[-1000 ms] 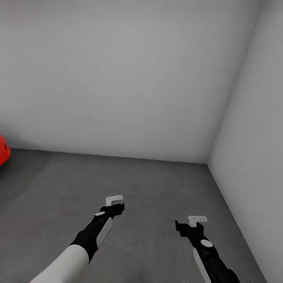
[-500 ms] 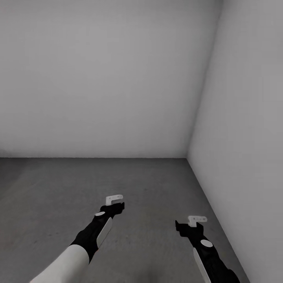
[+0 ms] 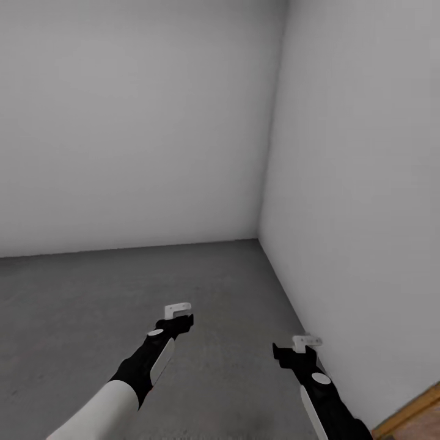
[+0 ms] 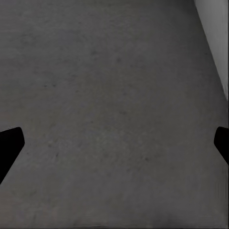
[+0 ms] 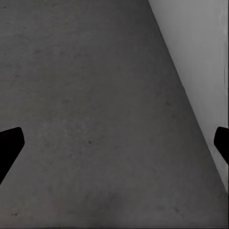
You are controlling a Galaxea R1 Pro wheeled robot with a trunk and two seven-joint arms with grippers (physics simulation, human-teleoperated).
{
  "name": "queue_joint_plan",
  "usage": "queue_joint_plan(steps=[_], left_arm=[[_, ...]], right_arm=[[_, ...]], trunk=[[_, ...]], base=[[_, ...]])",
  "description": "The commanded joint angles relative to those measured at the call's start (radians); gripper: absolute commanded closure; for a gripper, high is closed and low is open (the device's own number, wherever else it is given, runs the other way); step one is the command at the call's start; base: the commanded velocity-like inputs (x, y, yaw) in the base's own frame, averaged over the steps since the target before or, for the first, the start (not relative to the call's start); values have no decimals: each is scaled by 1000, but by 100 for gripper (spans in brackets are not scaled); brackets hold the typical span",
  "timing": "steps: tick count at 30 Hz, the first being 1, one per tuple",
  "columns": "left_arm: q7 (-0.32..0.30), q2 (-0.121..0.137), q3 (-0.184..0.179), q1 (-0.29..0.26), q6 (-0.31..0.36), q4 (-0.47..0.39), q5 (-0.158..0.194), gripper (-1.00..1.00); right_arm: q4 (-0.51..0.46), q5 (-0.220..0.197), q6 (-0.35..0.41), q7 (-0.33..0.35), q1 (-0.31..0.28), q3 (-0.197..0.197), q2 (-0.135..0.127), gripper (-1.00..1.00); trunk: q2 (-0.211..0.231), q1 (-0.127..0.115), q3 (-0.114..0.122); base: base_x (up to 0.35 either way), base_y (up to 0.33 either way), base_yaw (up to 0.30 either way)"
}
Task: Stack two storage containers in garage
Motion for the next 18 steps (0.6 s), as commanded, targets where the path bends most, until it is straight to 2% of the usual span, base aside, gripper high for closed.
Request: queue_joint_plan(steps=[1, 13, 18], left_arm=[[9, 1, -6, -1, 4, -2, 11, -100], [9, 1, -6, -1, 4, -2, 12, -100], [9, 1, -6, -1, 4, -2, 13, -100]], right_arm=[[-2, 1, 6, -2, -1, -1, 1, -100], [-1, 1, 6, -2, -1, -1, 1, -100], [-1, 1, 5, -2, -1, -1, 1, -100]], trunk=[[-2, 0, -2], [-2, 0, -2], [-2, 0, -2]], base=[[-203, -250, -267], [-199, -246, -267], [-54, -69, -267]])
